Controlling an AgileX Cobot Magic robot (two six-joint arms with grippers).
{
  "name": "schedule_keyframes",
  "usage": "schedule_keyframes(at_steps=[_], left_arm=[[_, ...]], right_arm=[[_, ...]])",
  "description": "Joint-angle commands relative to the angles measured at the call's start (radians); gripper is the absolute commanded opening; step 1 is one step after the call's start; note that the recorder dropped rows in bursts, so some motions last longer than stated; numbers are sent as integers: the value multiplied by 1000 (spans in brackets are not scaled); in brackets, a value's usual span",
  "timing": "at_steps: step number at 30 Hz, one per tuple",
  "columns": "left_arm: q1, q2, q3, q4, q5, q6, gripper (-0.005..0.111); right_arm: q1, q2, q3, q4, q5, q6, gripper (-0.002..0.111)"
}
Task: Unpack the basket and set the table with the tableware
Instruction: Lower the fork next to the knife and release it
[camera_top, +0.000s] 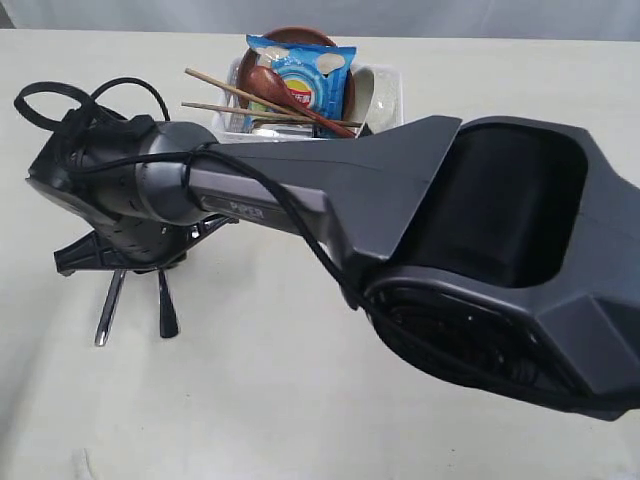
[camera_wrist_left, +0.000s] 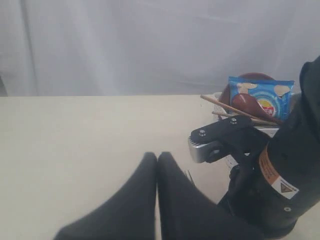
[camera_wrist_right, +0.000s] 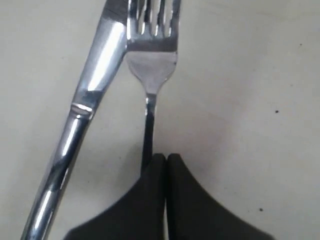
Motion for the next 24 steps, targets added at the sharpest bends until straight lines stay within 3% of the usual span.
schedule_keyframes(at_steps=[1,24], left_arm=[[-1,-4,3,-2,-6,0,0],[-1,-4,3,-2,-6,0,0]], right_arm=[[10,4,0,39,-2,-10,0],[10,2,0,156,20,-67,0]])
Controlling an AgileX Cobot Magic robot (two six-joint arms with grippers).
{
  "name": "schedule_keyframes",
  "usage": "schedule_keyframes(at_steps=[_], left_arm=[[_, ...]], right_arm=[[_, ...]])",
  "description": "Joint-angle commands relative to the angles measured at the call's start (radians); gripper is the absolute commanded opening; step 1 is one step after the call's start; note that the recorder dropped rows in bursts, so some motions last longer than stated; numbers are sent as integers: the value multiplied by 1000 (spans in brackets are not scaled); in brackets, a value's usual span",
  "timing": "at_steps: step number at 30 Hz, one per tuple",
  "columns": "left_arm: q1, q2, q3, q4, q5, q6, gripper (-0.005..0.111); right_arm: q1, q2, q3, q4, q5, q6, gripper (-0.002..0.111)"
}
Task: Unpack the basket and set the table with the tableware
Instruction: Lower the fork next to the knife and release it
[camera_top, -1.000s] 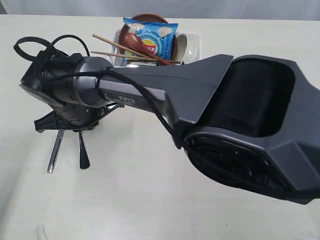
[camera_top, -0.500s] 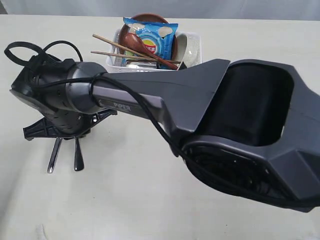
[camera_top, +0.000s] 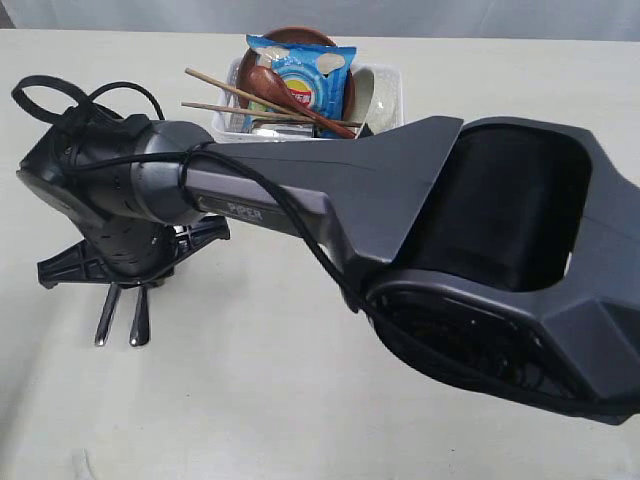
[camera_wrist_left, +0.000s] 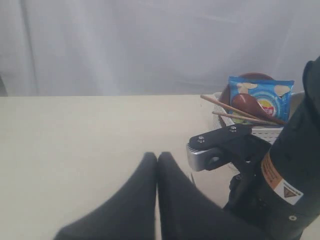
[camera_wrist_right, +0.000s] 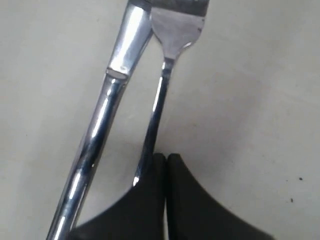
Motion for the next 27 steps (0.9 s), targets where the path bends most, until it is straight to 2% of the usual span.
schedule_keyframes(at_steps=[1,27], left_arm=[[-1,-4,3,-2,-6,0,0],[-1,-4,3,-7,-6,0,0]], right_arm=[[4,6,3,37,12,-20,0],[4,4,3,67,12,-59,0]])
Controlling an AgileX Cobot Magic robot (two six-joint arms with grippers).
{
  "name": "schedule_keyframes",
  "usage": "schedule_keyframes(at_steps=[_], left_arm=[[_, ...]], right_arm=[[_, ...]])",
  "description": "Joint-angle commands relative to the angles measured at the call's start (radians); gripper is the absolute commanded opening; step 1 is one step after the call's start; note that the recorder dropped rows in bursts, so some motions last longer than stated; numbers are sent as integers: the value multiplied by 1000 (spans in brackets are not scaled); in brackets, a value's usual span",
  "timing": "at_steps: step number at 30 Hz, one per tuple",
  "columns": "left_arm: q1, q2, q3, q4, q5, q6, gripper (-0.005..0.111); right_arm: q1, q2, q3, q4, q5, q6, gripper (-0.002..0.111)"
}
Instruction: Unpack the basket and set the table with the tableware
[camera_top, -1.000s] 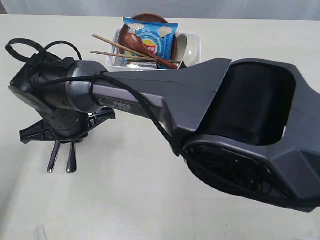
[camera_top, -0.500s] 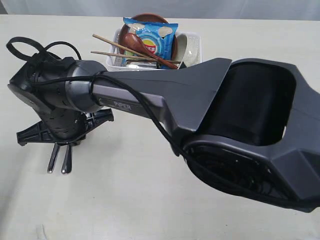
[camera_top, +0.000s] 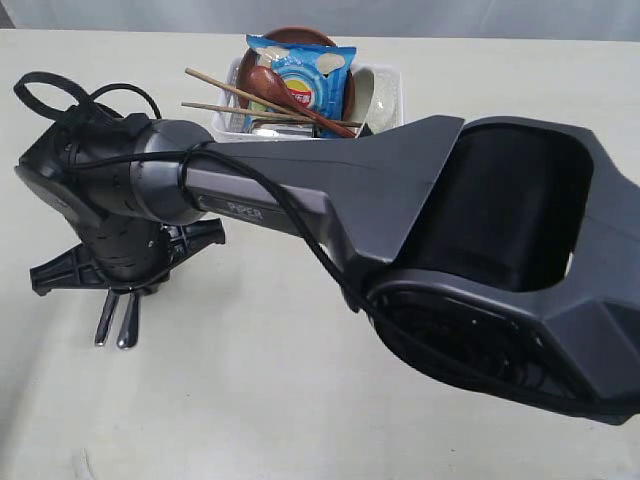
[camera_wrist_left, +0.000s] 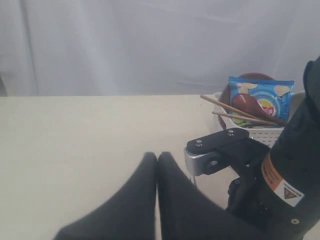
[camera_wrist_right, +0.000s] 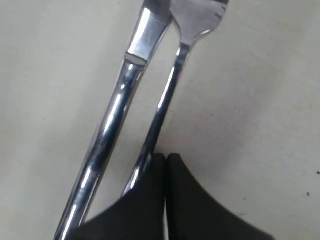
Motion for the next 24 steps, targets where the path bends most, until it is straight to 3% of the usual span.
schedule_keyframes(at_steps=[1,13,24], left_arm=[[-1,-4,3,-7,-6,0,0],[-1,-4,3,-5,-6,0,0],[-1,-4,3,-5,-6,0,0]], right_arm=[[4,7,5,21,12,-14,0],[-43,-111,5,-174,66,-28,0],[-139,-242,5,-121,-5,-178,0]])
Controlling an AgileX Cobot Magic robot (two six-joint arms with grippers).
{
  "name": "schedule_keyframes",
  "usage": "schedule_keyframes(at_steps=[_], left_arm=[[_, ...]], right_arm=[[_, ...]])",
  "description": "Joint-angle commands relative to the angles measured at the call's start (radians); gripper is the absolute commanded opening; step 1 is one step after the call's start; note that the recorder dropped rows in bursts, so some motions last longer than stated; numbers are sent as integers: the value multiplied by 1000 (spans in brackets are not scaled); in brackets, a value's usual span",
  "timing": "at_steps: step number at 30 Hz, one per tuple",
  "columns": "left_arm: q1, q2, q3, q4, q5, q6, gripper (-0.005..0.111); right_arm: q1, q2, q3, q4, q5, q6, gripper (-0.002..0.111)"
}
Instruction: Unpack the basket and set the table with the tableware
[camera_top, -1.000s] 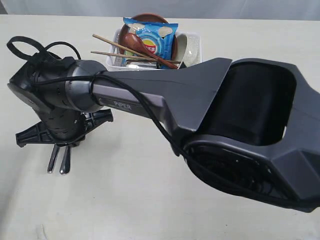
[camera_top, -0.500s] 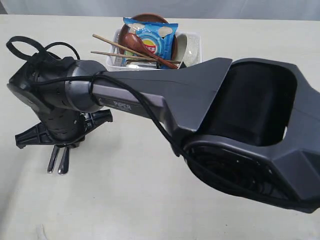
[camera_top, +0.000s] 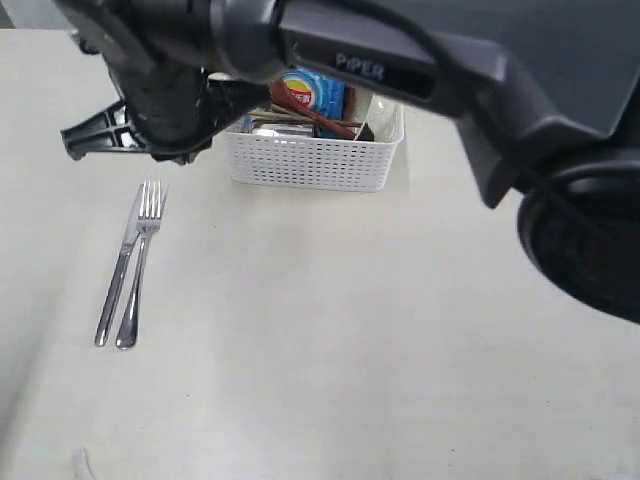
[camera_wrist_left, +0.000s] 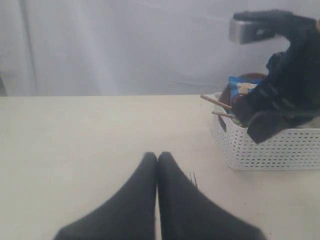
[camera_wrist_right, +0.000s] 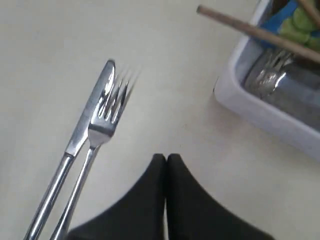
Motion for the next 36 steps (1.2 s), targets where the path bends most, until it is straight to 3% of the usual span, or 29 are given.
schedule_keyframes(at_steps=[1,7,16,36], left_arm=[[-1,-4,3,-5,-6,0,0],[-1,-4,3,-5,-6,0,0],[-1,-4,3,-5,-6,0,0],[-1,-4,3,-5,-6,0,0]], right_arm=[[-16,-19,-1,80,-74,-95,0],[-14,27,-1,267,-205,-165,0],[-14,145,-1,435,-219,-239,0],[-16,220,-1,481,-276,-249,0]])
